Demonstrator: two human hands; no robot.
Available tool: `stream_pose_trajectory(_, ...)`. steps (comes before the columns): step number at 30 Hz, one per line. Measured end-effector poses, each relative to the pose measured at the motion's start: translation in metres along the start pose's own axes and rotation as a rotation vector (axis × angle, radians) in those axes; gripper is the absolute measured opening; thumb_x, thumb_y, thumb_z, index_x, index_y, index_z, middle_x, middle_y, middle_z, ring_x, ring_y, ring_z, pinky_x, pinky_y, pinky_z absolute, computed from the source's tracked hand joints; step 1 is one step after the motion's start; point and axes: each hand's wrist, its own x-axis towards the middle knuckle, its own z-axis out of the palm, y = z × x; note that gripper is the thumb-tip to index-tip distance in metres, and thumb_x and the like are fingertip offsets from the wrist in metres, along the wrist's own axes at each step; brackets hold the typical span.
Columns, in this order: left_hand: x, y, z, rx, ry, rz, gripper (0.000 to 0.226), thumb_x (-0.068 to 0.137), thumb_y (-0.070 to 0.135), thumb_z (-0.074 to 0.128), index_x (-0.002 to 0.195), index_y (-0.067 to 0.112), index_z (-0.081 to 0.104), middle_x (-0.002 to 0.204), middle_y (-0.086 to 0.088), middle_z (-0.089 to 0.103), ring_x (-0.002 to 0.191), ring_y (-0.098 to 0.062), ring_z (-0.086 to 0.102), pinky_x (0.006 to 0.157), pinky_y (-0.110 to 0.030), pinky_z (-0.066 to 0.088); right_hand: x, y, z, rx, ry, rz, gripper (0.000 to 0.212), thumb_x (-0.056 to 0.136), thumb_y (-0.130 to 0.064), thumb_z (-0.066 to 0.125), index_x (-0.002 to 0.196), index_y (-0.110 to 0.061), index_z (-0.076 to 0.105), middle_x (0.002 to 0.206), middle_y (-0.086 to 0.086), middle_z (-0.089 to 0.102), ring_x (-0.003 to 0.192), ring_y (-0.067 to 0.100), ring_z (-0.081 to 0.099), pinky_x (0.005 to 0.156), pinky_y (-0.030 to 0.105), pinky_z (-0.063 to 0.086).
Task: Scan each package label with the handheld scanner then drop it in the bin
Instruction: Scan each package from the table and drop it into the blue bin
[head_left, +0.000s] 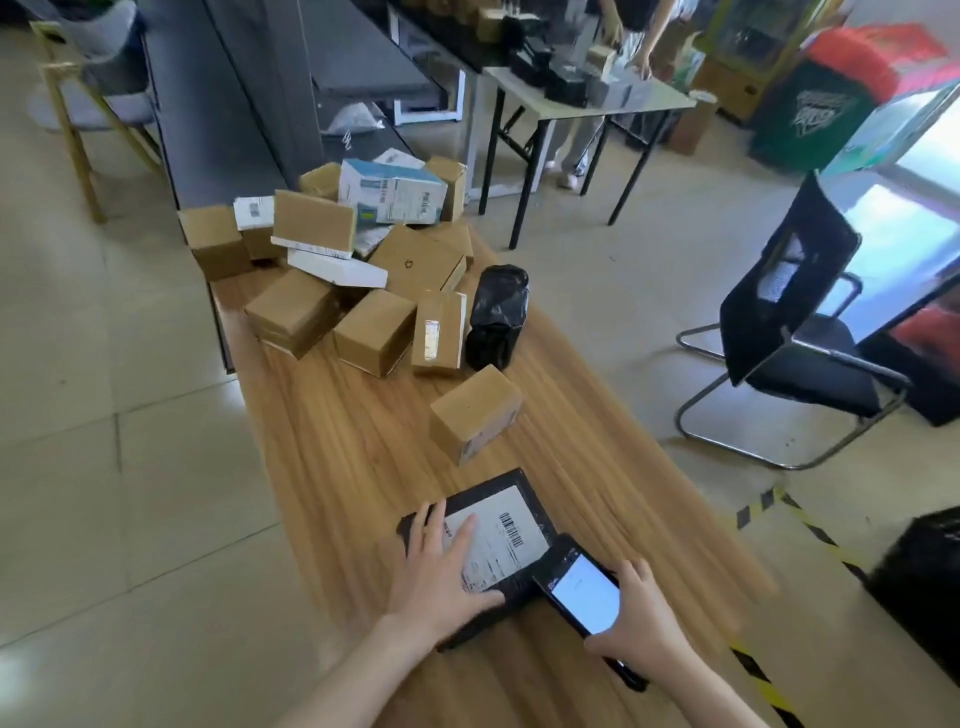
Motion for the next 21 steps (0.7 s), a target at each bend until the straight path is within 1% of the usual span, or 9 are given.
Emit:
stream_pose_trajectory(2, -0.004, 0.008, 0.01, 0.073, -0.109, -0.002, 0.121, 0.059, 0.086, 0.058, 0.151, 0.042, -0.007, 0.151, 0.0, -0.041, 0.139, -0.025, -0.039, 0.116, -0.05, 0.02, 0.002, 0.001, -0.007, -0.061, 0.013, 0.004, 0.088, 0.046, -0.046, 0.078, 0.121, -0.02, 0.041, 0.101, -0.012, 0.031, 0.074, 0.011, 0.051, 0.05, 0.023, 0.044)
stream_pose_trajectory(4, -0.001, 0.004, 0.006, 0.156, -0.166, 0.033, 0.123, 0.062, 0.079, 0.066, 0.15, 0.042, -0.012, 0.147, -0.002, -0.047, 0.136, -0.028, -0.042, 0.116, -0.052, 0.022, 0.002, 0.001, -0.016, -0.133, 0.027, -0.022, 0.085, 0.044, -0.046, 0.076, 0.118, -0.022, 0.042, 0.1, -0.011, 0.031, 0.074, 0.013, 0.052, 0.055, 0.028, 0.05)
stream_pose_trajectory(6, 0.006, -0.006, -0.009, 0.198, -0.205, 0.098, 0.118, 0.068, 0.065, 0.073, 0.151, 0.041, -0.007, 0.15, -0.001, -0.044, 0.139, -0.026, -0.038, 0.117, -0.048, 0.026, 0.0, -0.001, -0.026, -0.23, 0.045, -0.081, 0.09, 0.045, -0.046, 0.075, 0.125, -0.023, 0.04, 0.105, -0.01, 0.032, 0.08, 0.01, 0.051, 0.066, 0.027, 0.048)
stream_pose_trajectory(9, 0.02, -0.027, -0.034, 0.276, -0.272, 0.207, 0.111, 0.074, 0.04, 0.079, 0.153, 0.04, 0.001, 0.155, 0.003, -0.034, 0.143, -0.023, -0.03, 0.116, -0.045, 0.029, -0.001, -0.01, -0.036, -0.425, 0.048, -0.173, 0.098, 0.051, -0.045, 0.079, 0.136, -0.022, 0.035, 0.119, -0.005, 0.035, 0.106, 0.017, 0.049, 0.084, 0.03, 0.042)
stream_pose_trajectory(11, 0.024, -0.039, -0.045, 0.309, -0.28, 0.252, 0.107, 0.076, 0.029, 0.079, 0.152, 0.041, 0.006, 0.158, 0.006, -0.029, 0.145, -0.021, -0.027, 0.114, -0.044, 0.033, -0.003, -0.02, -0.041, -0.503, 0.039, -0.188, 0.09, 0.054, -0.043, 0.081, 0.131, -0.02, 0.039, 0.118, -0.003, 0.036, 0.107, 0.018, 0.047, 0.082, 0.031, 0.041)
stream_pose_trajectory(13, 0.025, -0.047, -0.047, 0.302, -0.255, 0.273, 0.105, 0.074, 0.033, 0.08, 0.152, 0.042, 0.009, 0.157, 0.008, -0.028, 0.145, -0.02, -0.026, 0.112, -0.044, 0.035, -0.007, -0.03, -0.044, -0.529, 0.03, -0.179, 0.075, 0.054, -0.041, 0.08, 0.117, -0.02, 0.045, 0.107, -0.004, 0.035, 0.095, 0.015, 0.045, 0.074, 0.029, 0.04)
stream_pose_trajectory(16, 0.02, -0.054, -0.043, 0.254, -0.217, 0.256, 0.109, 0.068, 0.054, 0.079, 0.152, 0.043, 0.009, 0.155, 0.009, -0.034, 0.143, -0.021, -0.03, 0.115, -0.046, 0.031, -0.011, -0.042, -0.045, -0.55, 0.003, -0.167, 0.064, 0.053, -0.04, 0.079, 0.104, -0.021, 0.047, 0.099, -0.004, 0.032, 0.084, 0.013, 0.041, 0.069, 0.029, 0.041)
stream_pose_trajectory(18, 0.016, -0.056, -0.04, 0.224, -0.203, 0.24, 0.109, 0.068, 0.06, 0.076, 0.151, 0.043, 0.008, 0.154, 0.009, -0.034, 0.143, -0.021, -0.031, 0.113, -0.046, 0.034, -0.014, -0.047, -0.043, -0.564, -0.001, -0.162, 0.065, 0.053, -0.039, 0.08, 0.106, -0.02, 0.047, 0.101, -0.004, 0.033, 0.084, 0.014, 0.04, 0.072, 0.03, 0.043)
stream_pose_trajectory(21, 0.014, -0.056, -0.038, 0.189, -0.177, 0.244, 0.107, 0.072, 0.06, 0.073, 0.152, 0.042, 0.005, 0.157, 0.01, -0.029, 0.143, -0.02, -0.03, 0.11, -0.046, 0.038, -0.018, -0.049, -0.044, -0.583, 0.0, -0.155, 0.071, 0.053, -0.04, 0.082, 0.112, -0.02, 0.048, 0.105, -0.003, 0.035, 0.087, 0.014, 0.04, 0.076, 0.032, 0.045)
